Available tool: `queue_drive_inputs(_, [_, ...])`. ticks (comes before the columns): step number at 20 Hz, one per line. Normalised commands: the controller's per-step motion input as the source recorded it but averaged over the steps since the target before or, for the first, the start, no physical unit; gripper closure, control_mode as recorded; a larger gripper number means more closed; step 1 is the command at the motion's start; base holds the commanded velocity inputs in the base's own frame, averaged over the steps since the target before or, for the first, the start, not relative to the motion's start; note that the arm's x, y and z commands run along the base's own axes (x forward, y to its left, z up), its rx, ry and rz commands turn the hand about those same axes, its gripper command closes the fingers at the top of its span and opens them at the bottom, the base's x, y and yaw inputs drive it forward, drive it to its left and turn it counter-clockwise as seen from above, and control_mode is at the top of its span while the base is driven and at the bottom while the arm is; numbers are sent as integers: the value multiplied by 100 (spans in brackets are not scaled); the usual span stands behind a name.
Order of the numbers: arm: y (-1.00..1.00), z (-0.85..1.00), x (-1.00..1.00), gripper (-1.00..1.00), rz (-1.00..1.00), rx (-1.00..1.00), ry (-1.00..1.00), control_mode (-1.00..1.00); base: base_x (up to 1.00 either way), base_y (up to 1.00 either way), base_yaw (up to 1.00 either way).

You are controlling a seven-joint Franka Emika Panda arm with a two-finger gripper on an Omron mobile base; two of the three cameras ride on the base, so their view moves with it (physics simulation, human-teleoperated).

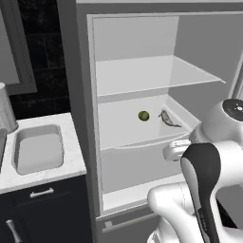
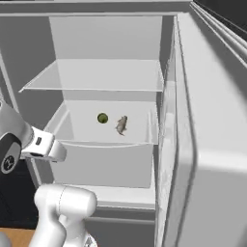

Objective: Place one lime and one fish in each tupperware on the nearby counter, to pack two identical lunches.

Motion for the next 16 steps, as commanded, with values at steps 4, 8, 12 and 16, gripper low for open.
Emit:
queue_drive_inputs(4, [0,0,0,-100,0,0,0,100,6,-44,0])
queue_drive_inputs(8, [0,0,0,-100,0,0,0,100,42,16,0])
queue_drive_inputs(12, [2,-4,11,-100,0,0,0,-100,26,22,0])
queue_drive_inputs(16, [0,-28,51,-100,0,0,-3,-100,0,0,0])
